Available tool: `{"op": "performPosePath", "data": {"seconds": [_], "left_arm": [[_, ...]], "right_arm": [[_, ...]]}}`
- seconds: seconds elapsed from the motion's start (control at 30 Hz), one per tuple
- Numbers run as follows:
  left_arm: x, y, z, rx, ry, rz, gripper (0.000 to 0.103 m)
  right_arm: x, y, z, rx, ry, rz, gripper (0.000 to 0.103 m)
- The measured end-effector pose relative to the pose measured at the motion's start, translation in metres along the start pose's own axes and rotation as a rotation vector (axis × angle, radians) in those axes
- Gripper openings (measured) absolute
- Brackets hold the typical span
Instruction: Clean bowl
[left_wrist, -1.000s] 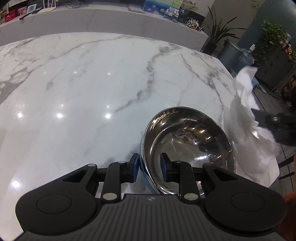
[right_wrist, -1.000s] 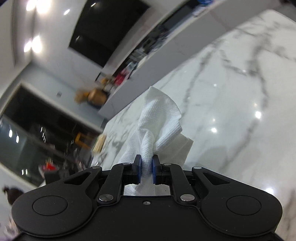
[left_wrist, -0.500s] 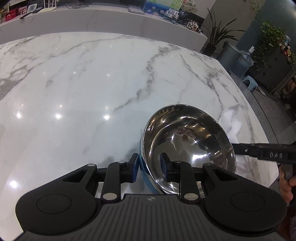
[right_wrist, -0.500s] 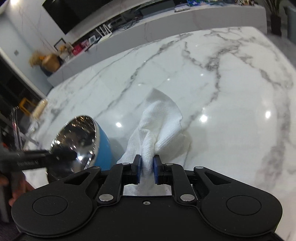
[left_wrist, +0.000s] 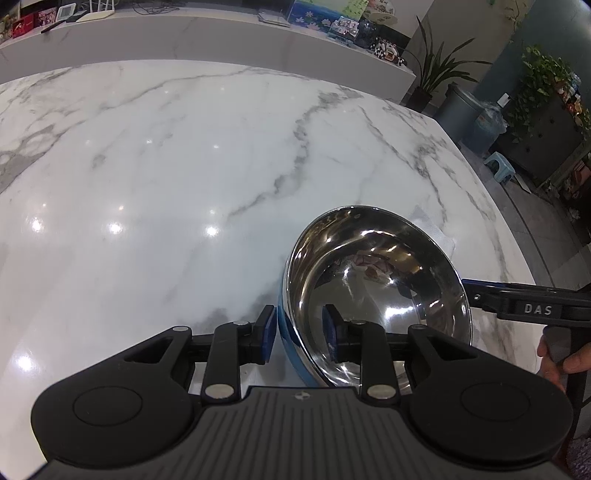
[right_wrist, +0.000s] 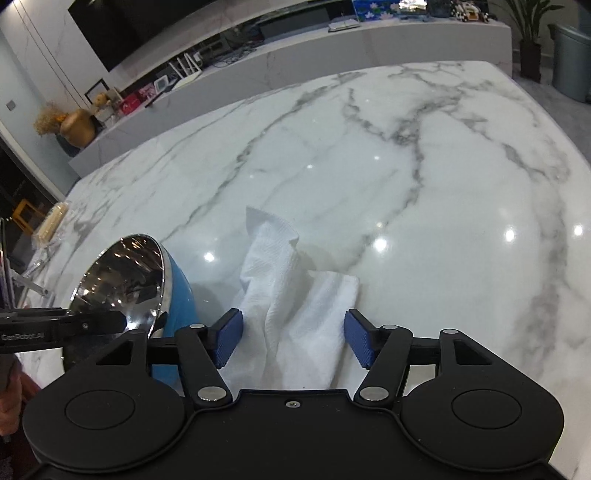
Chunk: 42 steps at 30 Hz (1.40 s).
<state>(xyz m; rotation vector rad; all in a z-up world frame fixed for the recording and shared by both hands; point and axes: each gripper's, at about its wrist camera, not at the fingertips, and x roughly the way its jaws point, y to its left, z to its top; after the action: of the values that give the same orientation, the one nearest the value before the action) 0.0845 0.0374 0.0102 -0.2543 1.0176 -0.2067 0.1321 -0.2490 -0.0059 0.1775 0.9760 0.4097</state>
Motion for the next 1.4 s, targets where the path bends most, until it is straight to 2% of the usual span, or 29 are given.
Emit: {"op": "performPosePath", "data": {"seconds": [0.17, 0.4, 0.6, 0.73, 0.9, 1.07, 1.27, 1.4], "left_arm": [[0.002, 0.0, 0.0, 0.004, 0.008, 0.005, 0.026], [0.003, -0.001, 0.0, 0.004, 0.011, 0.01, 0.026], [0.003, -0.001, -0.001, 0.004, 0.01, 0.01, 0.026], [0.003, 0.0, -0.001, 0.006, 0.011, 0.007, 0.026], [0.003, 0.0, -0.001, 0.008, 0.012, 0.007, 0.026], [0.003, 0.0, 0.0, 0.006, 0.012, 0.005, 0.026], [0.001, 0.0, 0.0, 0.001, 0.004, -0.009, 0.026], [0.001, -0.002, 0.0, 0.009, 0.003, -0.027, 0.026]], "right_arm": [[0.006, 0.011, -0.001, -0.031, 0.002, -0.028, 0.07], [0.009, 0.022, -0.006, -0.108, -0.01, -0.066, 0.069], [0.009, 0.029, -0.008, -0.181, -0.006, -0.075, 0.055], [0.01, 0.034, -0.009, -0.216, 0.002, -0.051, 0.031], [0.01, 0.035, -0.009, -0.213, 0.009, -0.032, 0.022], [0.004, 0.017, -0.003, -0.069, 0.003, 0.044, 0.02], [-0.01, -0.034, 0.003, 0.306, -0.054, 0.292, 0.02], [-0.011, -0.052, 0.002, 0.456, -0.067, 0.436, 0.02]]}}
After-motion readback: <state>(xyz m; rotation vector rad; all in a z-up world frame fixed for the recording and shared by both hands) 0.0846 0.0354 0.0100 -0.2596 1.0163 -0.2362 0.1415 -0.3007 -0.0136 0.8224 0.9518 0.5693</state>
